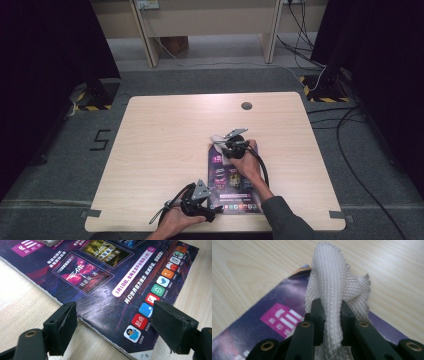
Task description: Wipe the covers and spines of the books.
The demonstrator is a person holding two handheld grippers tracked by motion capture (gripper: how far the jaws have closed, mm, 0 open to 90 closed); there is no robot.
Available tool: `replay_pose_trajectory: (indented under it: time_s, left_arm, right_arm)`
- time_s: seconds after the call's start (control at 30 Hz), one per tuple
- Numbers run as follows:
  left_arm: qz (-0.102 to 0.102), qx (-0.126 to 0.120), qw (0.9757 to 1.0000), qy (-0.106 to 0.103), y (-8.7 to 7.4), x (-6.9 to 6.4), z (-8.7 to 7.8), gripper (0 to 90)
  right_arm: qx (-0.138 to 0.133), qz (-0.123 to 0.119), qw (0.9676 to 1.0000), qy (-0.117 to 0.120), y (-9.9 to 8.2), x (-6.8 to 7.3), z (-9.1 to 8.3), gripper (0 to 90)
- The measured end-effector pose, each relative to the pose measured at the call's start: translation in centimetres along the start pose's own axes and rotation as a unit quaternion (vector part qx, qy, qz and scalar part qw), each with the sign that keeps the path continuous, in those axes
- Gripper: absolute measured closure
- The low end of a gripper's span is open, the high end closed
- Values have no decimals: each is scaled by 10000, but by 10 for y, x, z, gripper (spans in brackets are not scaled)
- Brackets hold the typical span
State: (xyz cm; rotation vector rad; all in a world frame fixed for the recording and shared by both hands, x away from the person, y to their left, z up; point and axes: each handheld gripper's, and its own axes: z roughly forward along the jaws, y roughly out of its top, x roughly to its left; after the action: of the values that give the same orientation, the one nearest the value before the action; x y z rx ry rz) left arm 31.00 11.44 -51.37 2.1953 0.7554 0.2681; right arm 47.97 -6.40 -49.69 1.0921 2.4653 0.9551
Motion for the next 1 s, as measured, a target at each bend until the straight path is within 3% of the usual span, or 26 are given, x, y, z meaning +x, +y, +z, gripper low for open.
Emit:
replay_pose_trajectory:
  time_s: [0.27, 0.4, 0.5, 0.6, 0.8, 0.9, 1.0]
  left_arm:
    - [14, 5, 10000, -11, 0, 0, 0, 199]
    - [9, 3, 10000, -13, 0, 0, 0, 199]
    - [5, 1, 10000, -7, 0, 0, 0, 199]
    - [-3, -4, 10000, -7, 0, 0, 0, 199]
    - [-20, -19, 10000, 2, -1, 0, 0, 199]
    - [-26, -6, 10000, -7, -1, 0, 0, 199]
    - [-32, -2, 10000, -17, -1, 0, 0, 198]
  right_arm:
    - [10, -92, 9999, 86, 11, 12, 9, 780]
    - [-26, -84, 9997, 226, 9, 16, 9, 781]
    - [-15, -273, 9992, 286, 8, 20, 9, 780]
    - [-13, -220, 9993, 304, 8, 18, 9, 776]
    - [1, -38, 10000, 3, 7, 2, 7, 776]
    - [-52, 98, 9999, 19, 5, -2, 6, 778]
    - [-11, -68, 10000, -9, 6, 3, 6, 780]
